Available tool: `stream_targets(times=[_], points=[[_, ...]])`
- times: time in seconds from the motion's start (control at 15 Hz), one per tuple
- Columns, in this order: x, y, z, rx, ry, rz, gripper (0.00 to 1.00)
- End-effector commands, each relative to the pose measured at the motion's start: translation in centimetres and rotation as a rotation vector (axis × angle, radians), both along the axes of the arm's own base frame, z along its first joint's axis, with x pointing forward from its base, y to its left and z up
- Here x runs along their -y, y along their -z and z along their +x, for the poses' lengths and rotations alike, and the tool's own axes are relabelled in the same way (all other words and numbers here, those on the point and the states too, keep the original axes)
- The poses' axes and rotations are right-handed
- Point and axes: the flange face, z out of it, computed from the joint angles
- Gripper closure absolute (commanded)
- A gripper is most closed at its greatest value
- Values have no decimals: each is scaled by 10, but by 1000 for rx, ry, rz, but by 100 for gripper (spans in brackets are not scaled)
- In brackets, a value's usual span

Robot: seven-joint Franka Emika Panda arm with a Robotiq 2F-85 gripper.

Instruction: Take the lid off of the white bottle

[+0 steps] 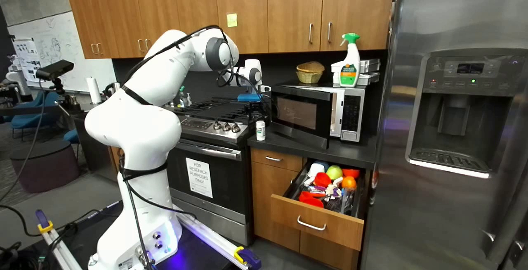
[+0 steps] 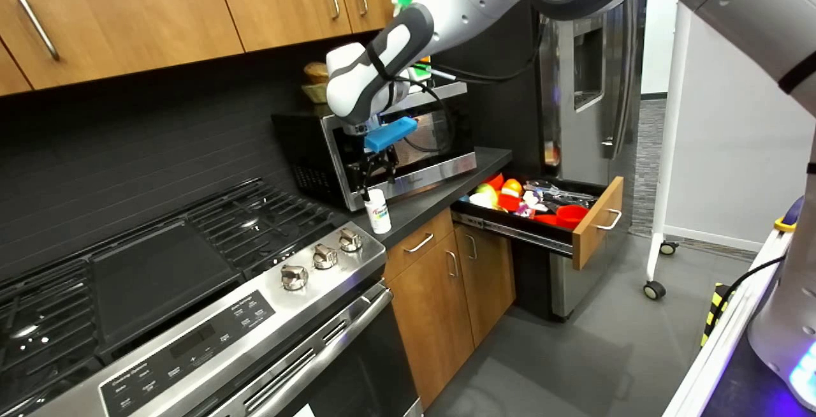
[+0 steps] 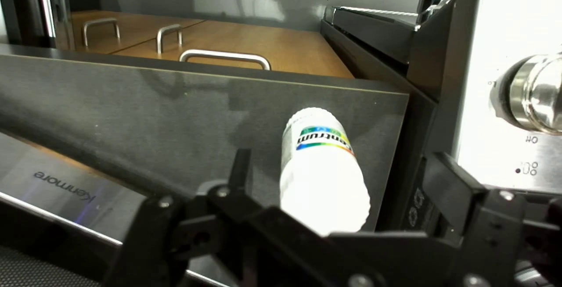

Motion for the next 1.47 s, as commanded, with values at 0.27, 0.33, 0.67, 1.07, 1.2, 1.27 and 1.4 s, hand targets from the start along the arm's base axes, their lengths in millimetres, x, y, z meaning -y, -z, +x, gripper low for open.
stream_targets(times=[0.27,0.33,0.67,1.07,1.2,1.27,1.4], points=[[-6,-3,13,5,-10,-6,0],[-7,-4,15,8,-13,-8,0],[-12,-5,20,5,-15,-7,0],[-9,5,24,-18,-8,-11,0],[-10,8,25,-24,-11,-12,0],[-10,9,26,-26,-10,-12,0],[-9,12,27,-29,-8,-14,0]])
